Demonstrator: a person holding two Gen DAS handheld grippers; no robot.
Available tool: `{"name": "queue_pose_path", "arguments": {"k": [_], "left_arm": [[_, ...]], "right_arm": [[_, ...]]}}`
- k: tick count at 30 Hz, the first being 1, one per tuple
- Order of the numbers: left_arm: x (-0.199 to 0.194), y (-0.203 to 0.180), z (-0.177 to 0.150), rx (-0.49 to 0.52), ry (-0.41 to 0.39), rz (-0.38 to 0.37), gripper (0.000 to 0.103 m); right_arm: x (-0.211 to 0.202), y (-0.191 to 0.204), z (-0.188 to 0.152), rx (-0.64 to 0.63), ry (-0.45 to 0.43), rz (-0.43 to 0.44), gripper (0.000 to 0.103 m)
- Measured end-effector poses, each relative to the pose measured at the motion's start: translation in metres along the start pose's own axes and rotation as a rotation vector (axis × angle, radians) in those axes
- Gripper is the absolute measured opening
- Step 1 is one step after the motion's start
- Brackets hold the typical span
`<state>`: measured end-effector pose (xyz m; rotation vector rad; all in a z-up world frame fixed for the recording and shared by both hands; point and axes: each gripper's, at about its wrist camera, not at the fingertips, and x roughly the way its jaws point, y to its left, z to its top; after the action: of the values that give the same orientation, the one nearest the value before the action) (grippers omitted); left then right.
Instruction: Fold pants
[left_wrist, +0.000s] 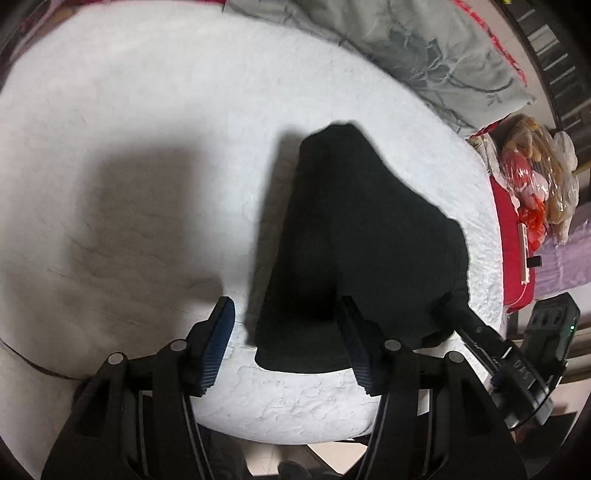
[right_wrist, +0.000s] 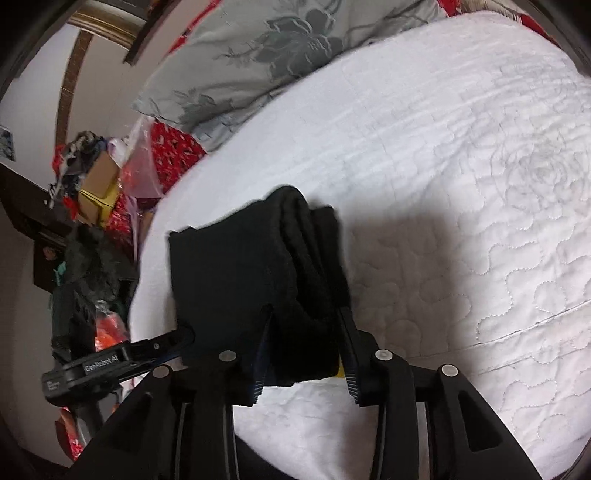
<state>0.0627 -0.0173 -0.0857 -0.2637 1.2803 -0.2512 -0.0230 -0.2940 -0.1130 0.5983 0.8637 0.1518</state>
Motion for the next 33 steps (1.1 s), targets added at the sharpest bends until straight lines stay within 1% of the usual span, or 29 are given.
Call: {"name": "queue_pose_path", "arguments": {"k": [3, 5, 8, 10, 17, 20, 23, 26, 27, 30, 32, 33], "left_arm": [[-0.012, 0.000, -0.004, 0.022, -0.051, 0.023, 0.057], [-0.017, -0.001, -0.007, 0.035, -0.073, 0.037, 0.057], [-0.019, -0.003, -0.010, 0.042, -0.082, 0.047, 0.057], [-0.018, -0.008, -0.011, 0.055, -0.092, 0.063, 0.057], [-0.026, -0.012, -0.016, 0.085, -0.118, 0.096, 0.057], [-0.032, -0.011, -0.007, 0.098, -0.125, 0.101, 0.057], [-0.043, -0.006, 0.015, 0.078, -0.155, 0.096, 0.057], [-0.039, -0.003, 0.046, 0.045, -0.135, 0.086, 0.057], [-0.036, -0.003, 0.051, 0.033, -0.125, 0.087, 0.057], [-0.019, -0.006, 0.065, -0.001, -0.076, 0.053, 0.057], [-0.008, -0.012, 0.067, 0.015, -0.055, 0.071, 0.057], [0.001, -0.015, 0.068, 0.030, -0.038, 0.093, 0.057]], "right_arm": [[-0.014, 0.007, -0.001, -0.026, -0.045, -0.017, 0.045], [-0.024, 0.013, -0.004, -0.064, -0.068, -0.052, 0.048], [-0.031, 0.022, -0.010, -0.115, -0.083, -0.094, 0.051], [-0.035, 0.025, -0.014, -0.124, -0.089, -0.103, 0.055], [-0.042, 0.030, -0.020, -0.135, -0.095, -0.115, 0.055], [-0.044, 0.028, -0.015, -0.110, -0.100, -0.108, 0.057], [-0.046, 0.024, -0.004, -0.078, -0.112, -0.102, 0.059], [-0.043, 0.020, 0.011, -0.037, -0.128, -0.090, 0.062], [-0.038, 0.019, 0.018, -0.022, -0.124, -0.081, 0.062], [-0.019, 0.021, 0.036, -0.002, -0.104, -0.075, 0.062], [-0.005, 0.024, 0.045, -0.016, -0.085, -0.104, 0.062], [0.002, 0.026, 0.048, -0.026, -0.070, -0.110, 0.062]]}}
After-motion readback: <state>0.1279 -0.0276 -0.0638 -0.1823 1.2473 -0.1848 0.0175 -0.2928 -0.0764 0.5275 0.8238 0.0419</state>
